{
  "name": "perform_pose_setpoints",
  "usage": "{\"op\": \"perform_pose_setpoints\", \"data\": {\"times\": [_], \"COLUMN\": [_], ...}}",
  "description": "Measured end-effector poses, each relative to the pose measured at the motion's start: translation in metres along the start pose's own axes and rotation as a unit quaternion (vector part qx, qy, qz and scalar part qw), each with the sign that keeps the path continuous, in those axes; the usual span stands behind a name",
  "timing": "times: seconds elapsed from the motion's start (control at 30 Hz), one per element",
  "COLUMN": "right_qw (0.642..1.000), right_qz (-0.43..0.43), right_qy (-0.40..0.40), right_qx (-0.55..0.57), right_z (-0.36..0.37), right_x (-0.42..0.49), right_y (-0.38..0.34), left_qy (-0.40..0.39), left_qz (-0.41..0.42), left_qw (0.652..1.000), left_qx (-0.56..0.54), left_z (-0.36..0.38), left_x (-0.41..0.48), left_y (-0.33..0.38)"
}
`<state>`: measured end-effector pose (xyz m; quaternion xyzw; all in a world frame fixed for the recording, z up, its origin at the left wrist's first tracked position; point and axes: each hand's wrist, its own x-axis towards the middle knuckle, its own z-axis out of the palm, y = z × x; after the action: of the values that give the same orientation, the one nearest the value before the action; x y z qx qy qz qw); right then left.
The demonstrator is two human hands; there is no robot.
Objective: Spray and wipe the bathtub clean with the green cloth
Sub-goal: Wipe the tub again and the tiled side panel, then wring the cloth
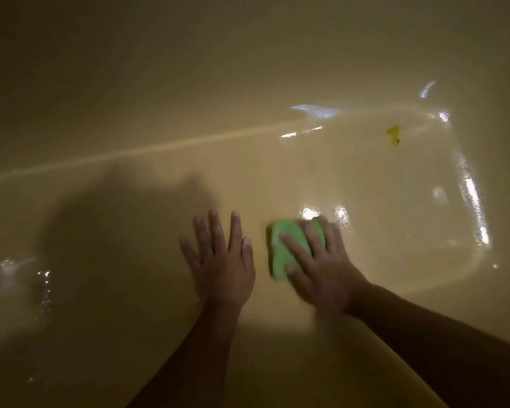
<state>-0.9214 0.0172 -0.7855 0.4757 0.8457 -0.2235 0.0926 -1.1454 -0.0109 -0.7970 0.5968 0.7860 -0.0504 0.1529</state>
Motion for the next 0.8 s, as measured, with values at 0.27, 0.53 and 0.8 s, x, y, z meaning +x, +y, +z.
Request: {"op": "perform_pose_setpoints", "data": {"times": [0.27,0.53,0.8], "right_qw": [0.999,0.979,0.96], "right_qz": [0.035,0.202,0.276], "right_qy": [0.004,0.027,0.053], "right_qx": [0.022,0.022,-0.011], "right_z": [-0.021,-0.012,-0.017], "right_x": [-0.027,-0.021,-0.058], "right_y": [0.06,0.053,0.113], "left_qy": [-0.016,0.004,0.015], "left_qz": [0.118,0.115,0.132], "left_qw": [0.993,0.992,0.989], "left_qx": [0.025,0.045,0.058], "left_z": [-0.005,0.001,0.002], "left_x": [0.012,0.015,0.017], "left_y": [0.054,0.056,0.054]}}
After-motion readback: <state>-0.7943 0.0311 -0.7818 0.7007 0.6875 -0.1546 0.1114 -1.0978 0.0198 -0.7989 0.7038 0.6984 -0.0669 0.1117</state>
